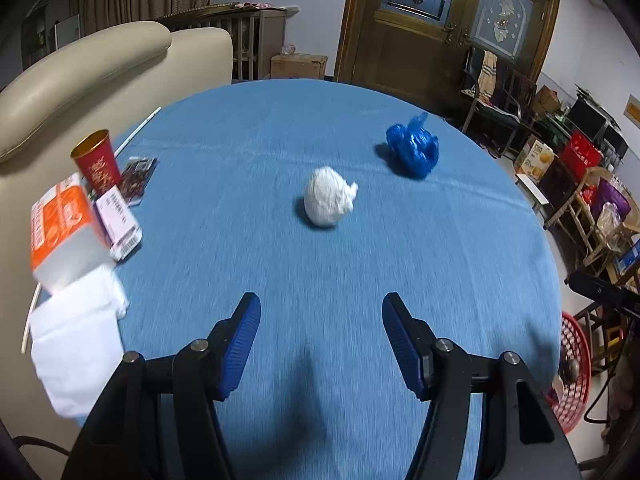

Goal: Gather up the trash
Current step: 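Move both open grippers back over the table toward the paper ball, then grasp the white paper ball with the left gripper while the right gripper grasps the blue bag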

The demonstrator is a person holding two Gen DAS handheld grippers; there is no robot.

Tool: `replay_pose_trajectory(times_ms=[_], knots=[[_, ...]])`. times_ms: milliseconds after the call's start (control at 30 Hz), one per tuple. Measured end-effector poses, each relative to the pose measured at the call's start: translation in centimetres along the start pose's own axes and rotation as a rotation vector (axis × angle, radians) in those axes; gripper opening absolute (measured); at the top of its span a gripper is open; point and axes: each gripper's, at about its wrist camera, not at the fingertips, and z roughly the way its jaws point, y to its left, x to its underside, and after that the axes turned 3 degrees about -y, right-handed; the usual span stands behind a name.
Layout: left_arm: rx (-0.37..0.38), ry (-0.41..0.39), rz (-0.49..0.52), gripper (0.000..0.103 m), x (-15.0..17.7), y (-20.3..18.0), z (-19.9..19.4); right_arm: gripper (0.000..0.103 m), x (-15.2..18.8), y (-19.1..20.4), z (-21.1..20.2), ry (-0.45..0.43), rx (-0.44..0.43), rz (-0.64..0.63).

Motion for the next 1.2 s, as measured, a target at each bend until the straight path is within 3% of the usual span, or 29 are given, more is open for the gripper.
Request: replay_pose_trajectory(times_ms=[467, 767, 967, 1033, 1100, 1200], knots=[[-0.006, 0.058, -0.052, 0.064, -6.4, 1.0, 8.2, 0.061, -13.1, 4.5, 13.7, 0.029, -0.065, 0.007], [0.028, 0.083, -0.069, 0.064, -8.1, 0.6, 11.1, 0.061, -17.8, 4.7, 20.5, 0.025, -0.051, 0.037], [0.056, 0.096, -0.071, 0.064, -8.2, 0.2, 12.7, 0.061, -18.7, 3.9, 25.0, 0.091, -0.059, 0.073], [0.068, 0.099, -0.076, 0.058, -8.1, 0.2, 13.1, 0.06, -18.8, 4.2, 25.3, 0.089, -0.057, 0.064], [0.077, 0.122, -0.091, 0.042, -8.0, 0.4, 13.7, 0.057, -18.6, 4.8, 25.4, 0.096, -0.052, 0.026], [0.07, 0.115, -0.111, 0.033, -7.8, 0.9, 13.6, 0.054, -18.1, 5.7, 24.9, 0.107, -0.054, -0.026]])
